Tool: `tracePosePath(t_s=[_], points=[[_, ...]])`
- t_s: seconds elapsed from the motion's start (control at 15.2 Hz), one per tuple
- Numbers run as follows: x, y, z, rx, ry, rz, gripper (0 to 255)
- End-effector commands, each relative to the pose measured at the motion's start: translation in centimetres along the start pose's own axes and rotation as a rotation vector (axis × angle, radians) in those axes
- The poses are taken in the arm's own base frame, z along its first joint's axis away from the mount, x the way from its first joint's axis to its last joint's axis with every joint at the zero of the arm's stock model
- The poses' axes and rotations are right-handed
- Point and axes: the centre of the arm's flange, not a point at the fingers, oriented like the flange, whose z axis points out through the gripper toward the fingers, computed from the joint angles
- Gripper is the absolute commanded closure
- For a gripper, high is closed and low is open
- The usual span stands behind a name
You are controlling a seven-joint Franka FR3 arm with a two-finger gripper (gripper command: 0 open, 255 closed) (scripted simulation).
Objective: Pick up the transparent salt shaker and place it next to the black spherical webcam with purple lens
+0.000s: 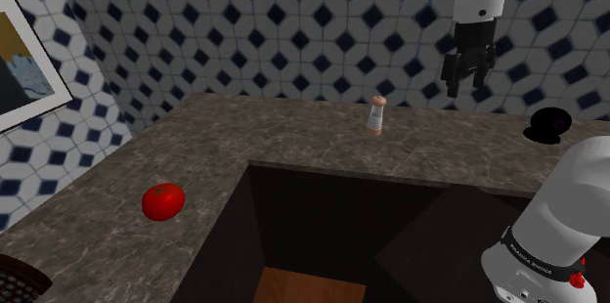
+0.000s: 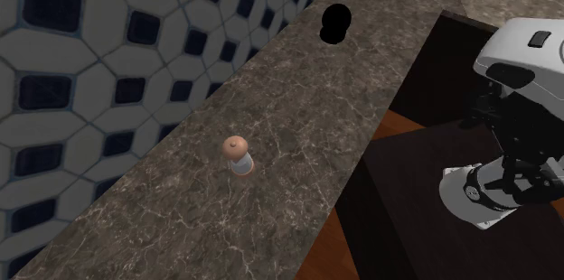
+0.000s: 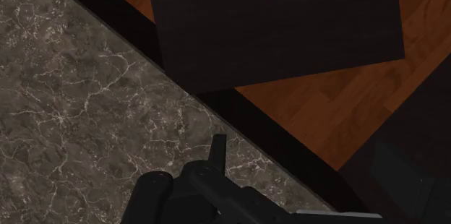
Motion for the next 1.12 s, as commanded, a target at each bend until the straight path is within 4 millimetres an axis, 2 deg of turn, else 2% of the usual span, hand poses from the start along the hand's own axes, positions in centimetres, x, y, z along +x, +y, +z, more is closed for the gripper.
tracePosePath(t_s=[0.0, 1.06], points=[[0.0, 0.0, 0.0, 0.000, 0.000, 0.000, 0], [18.1, 4.3, 6.6, -0.012, 0.091, 0.021, 0]])
